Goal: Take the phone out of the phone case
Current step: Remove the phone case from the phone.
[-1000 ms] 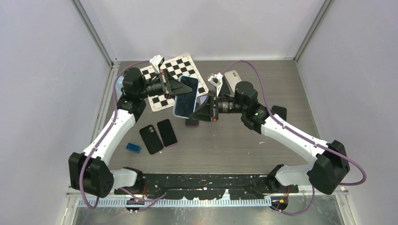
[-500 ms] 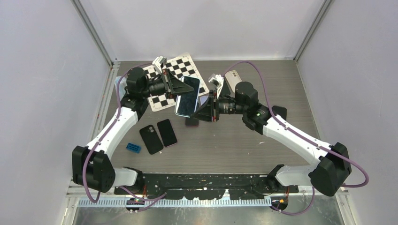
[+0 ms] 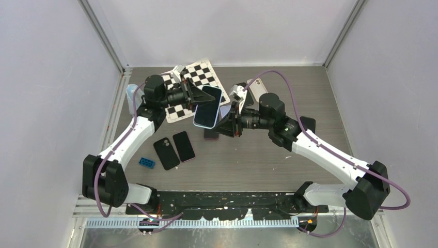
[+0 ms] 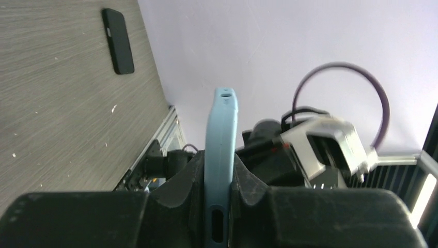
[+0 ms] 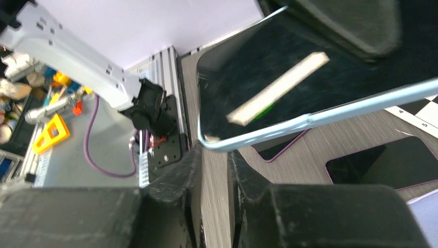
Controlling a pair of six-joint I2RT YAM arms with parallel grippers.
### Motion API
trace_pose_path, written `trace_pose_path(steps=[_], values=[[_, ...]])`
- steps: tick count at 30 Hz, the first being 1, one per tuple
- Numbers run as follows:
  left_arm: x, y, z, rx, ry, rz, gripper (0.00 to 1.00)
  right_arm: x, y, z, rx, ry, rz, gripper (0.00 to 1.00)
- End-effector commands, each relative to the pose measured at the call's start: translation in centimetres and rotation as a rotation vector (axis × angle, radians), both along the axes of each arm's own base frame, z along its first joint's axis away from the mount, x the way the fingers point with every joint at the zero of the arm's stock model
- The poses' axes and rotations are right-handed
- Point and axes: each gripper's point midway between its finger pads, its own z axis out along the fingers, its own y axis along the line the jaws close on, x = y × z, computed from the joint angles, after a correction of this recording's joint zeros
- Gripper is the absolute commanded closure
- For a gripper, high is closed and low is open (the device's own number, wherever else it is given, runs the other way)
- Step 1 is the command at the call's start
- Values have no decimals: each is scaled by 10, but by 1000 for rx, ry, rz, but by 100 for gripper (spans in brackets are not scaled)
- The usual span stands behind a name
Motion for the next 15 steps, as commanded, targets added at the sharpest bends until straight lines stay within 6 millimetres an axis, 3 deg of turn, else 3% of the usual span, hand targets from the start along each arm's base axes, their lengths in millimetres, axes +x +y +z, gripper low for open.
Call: trace_pose_path(steps=[1,9,15], values=[[-5,-16,-1,-46,188,1,100,13,5,9,-8,-212,-37,96],[-4,-14,-2,-54,187,12,100,27,-3,9,-26,-221,-146,96],[11,3,9,-62,81,71,100,18,-11,10,3,-144,-170,89]])
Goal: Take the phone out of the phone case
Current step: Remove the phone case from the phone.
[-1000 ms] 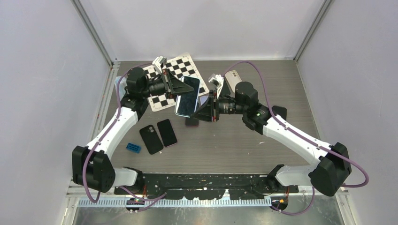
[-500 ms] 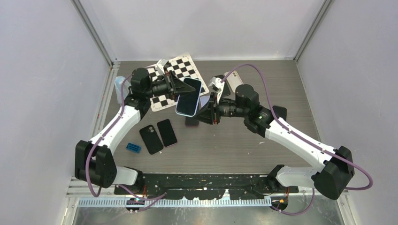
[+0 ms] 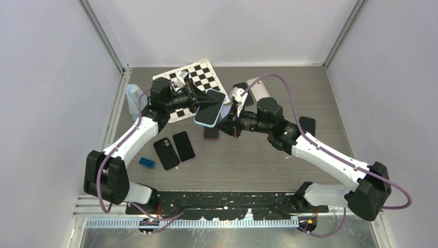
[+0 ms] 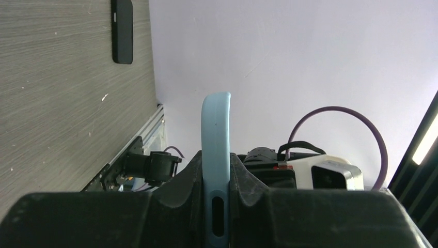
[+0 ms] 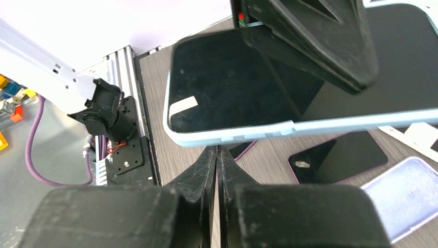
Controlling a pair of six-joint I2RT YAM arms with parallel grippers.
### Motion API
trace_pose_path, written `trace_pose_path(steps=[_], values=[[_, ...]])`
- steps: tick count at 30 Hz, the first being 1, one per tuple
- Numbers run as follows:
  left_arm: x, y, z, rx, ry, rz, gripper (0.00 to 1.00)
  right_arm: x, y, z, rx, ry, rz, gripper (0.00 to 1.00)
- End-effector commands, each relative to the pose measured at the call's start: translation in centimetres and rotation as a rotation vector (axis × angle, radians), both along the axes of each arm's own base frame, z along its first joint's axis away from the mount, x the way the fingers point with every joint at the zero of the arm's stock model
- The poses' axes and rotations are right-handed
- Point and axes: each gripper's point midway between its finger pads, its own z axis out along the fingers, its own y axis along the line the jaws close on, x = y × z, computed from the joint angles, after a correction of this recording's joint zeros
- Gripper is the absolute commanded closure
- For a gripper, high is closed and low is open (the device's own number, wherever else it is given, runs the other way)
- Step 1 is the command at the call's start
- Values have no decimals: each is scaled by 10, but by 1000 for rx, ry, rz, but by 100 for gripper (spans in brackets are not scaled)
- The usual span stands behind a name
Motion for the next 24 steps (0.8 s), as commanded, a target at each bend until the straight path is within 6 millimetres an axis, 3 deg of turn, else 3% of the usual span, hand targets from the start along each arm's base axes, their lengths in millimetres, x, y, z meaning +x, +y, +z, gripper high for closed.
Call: trace_pose_path(steps=[1,4,7,11,16,19,24], values=[[1,16,38,-43,-184,13,100,1,-10,18,68,-1,-66,84],[2,24,48,-24,-307,-5,100,-11,-11,11,90,84,-39,67],[-8,24,63,-30,-478,-65,100,-22,-10,18,150,143,0,47],[-21,25,72,-36,-603,-101,100,-34,-2,33,250,270,65,33],[-37,28,84,-54,-709,-114,100,-37,13,47,343,430,127,30],[-44,30,89,-54,-747,-112,100,-29,19,50,376,465,111,31],[-48,31,93,-56,-758,-108,100,-18,26,55,404,477,88,42]])
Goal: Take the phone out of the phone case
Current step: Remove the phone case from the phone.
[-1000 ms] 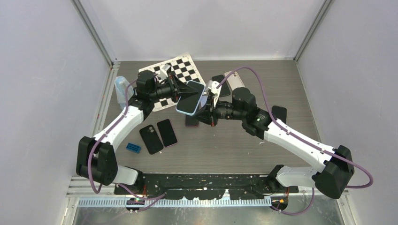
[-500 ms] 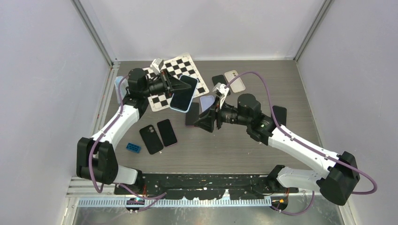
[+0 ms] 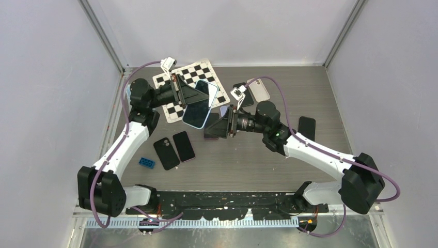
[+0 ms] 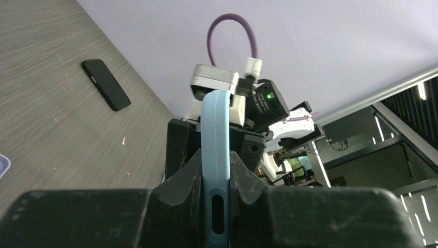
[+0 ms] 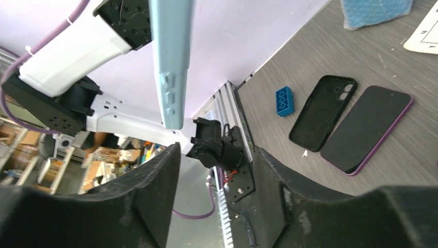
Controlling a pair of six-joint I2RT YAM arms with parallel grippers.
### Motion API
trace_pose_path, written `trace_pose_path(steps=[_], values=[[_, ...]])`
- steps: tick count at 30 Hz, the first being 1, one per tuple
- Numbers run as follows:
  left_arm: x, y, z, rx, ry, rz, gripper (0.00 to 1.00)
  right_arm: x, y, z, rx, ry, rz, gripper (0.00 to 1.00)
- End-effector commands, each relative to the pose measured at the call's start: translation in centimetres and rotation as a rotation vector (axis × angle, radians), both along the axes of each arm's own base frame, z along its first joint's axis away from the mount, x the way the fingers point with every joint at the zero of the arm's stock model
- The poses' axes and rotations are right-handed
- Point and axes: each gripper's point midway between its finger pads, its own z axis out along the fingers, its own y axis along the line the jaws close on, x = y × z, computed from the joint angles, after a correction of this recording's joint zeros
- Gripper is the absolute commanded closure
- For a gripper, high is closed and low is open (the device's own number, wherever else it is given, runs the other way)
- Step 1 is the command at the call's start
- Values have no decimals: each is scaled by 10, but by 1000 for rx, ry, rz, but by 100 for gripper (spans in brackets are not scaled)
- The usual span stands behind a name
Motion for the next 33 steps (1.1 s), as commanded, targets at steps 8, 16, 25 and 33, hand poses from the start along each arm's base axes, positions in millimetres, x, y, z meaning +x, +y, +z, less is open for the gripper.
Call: trace_pose_path(steps=[8,16,25,33], values=[[-13,3,24,-28,-138,-3,100,-4,5,58,184,-95,53,37],[-9,2,19,-16,-102,0,100,2,10,60,166,-115,54,54],[-18,2,25,-24,-96,-20,100,3,16,44,53,-232,106,81],[-17,-7,23,-56,84,-55,100,30,15,12,-117,-340,11,86]])
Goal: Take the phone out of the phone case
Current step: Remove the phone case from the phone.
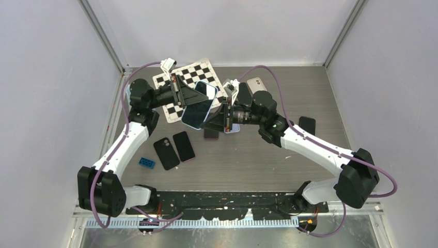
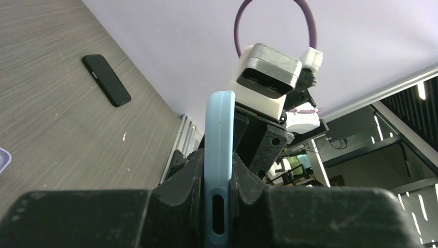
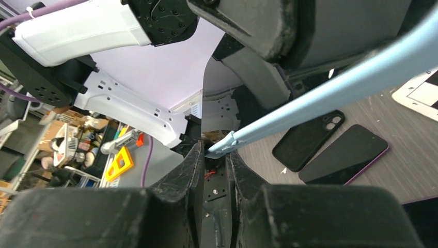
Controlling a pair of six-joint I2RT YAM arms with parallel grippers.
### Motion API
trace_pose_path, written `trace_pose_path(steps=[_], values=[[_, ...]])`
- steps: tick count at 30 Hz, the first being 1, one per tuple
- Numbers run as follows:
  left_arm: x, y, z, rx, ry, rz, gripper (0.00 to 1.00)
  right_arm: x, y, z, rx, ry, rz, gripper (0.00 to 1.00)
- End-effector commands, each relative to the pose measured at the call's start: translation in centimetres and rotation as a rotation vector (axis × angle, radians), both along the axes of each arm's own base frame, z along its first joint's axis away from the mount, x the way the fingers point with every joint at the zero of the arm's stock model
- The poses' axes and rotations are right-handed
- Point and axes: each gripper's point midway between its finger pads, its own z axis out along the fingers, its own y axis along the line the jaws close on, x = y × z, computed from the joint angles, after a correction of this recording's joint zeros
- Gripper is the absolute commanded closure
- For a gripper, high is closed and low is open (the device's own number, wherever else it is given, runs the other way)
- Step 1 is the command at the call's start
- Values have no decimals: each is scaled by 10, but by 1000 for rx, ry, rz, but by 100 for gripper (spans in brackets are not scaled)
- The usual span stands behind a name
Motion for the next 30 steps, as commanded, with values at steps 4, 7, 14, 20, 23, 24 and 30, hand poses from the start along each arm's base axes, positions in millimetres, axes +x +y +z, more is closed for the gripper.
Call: trace_pose_path(steps=[4,7,14,20,23,24,30], values=[[-6,-15,15,-57,221,-49,100,33,3,-22,-140,-191,-136,88],[0,-20,1,-34,317,-53,100,37,3,-30,-187,-219,-161,89],[9,-27,-20,-14,436,-54,100,48,-2,-38,-258,-287,-216,89],[7,-39,-34,2,496,-86,100,56,-6,-47,-328,-336,-273,90],[10,-40,-39,0,516,-70,100,60,-8,-49,-345,-346,-308,91],[11,-40,-38,-3,513,-65,100,60,-9,-46,-335,-345,-312,91],[31,-25,-46,-8,499,53,100,46,-16,-32,-263,-307,-316,87]])
